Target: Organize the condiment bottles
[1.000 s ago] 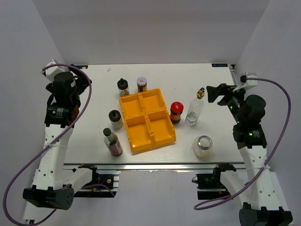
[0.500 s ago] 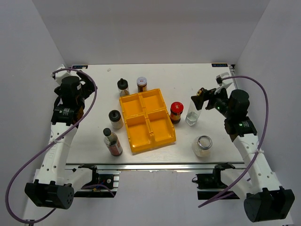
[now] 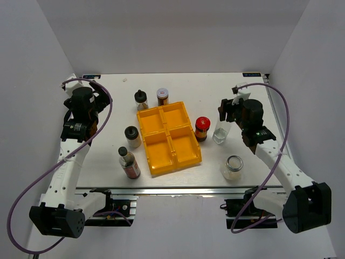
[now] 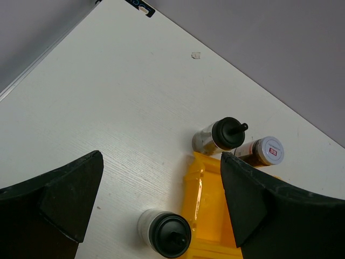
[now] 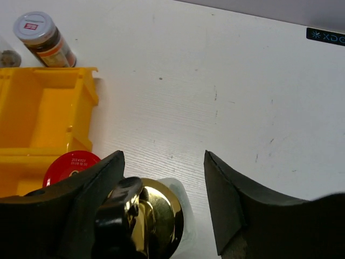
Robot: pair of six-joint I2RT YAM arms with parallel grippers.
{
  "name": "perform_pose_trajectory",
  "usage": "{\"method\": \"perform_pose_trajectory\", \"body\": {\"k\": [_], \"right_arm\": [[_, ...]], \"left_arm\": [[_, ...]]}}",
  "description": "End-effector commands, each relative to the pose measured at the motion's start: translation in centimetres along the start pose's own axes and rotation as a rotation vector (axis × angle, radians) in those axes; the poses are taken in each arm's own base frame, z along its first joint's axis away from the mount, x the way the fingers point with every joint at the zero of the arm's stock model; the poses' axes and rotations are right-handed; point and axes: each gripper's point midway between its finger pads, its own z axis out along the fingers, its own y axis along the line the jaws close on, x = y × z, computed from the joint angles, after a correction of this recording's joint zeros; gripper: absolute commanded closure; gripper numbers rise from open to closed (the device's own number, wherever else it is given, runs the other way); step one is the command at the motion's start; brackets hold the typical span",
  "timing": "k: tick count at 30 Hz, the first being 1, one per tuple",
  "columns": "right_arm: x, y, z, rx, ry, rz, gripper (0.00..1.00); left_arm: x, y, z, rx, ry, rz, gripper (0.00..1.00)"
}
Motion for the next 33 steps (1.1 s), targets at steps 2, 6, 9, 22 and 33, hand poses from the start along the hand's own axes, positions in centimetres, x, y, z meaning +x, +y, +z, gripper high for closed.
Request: {"method": "perform_pose_trajectory", "body": {"k": [2, 6, 9, 22, 33], "right_arm": [[-2.6, -1.5, 0.8, 0.109, -0.094, -0.023, 0.45], [-3.7, -2.0, 0.3, 0.147, -0.125, -0.009, 0.79], [-5.9, -2.1, -0.7, 0.153, -0.176, -0.024, 0.99], [-24.5, 4.0, -1.0, -0.13, -0.486, -0.14, 1.0], [-26.2, 15.2, 3.6, -0.446, -0.488, -0.184, 1.0]], "left_arm": [[-0.4, 0.2, -0.1, -0.002, -0.024, 0.008, 0.02], [-0.6, 0.4, -0.2, -0.012, -0.031, 0.008, 0.02], [-0.7, 0.4, -0.5, -0.002, -0.04, 0.002, 0.02], [0.1, -0.9, 0.6, 0.05, 0.002, 0.037, 0.02], [1.2, -1.4, 1.6, 0.07, 0.039, 0.074, 0.02]]}}
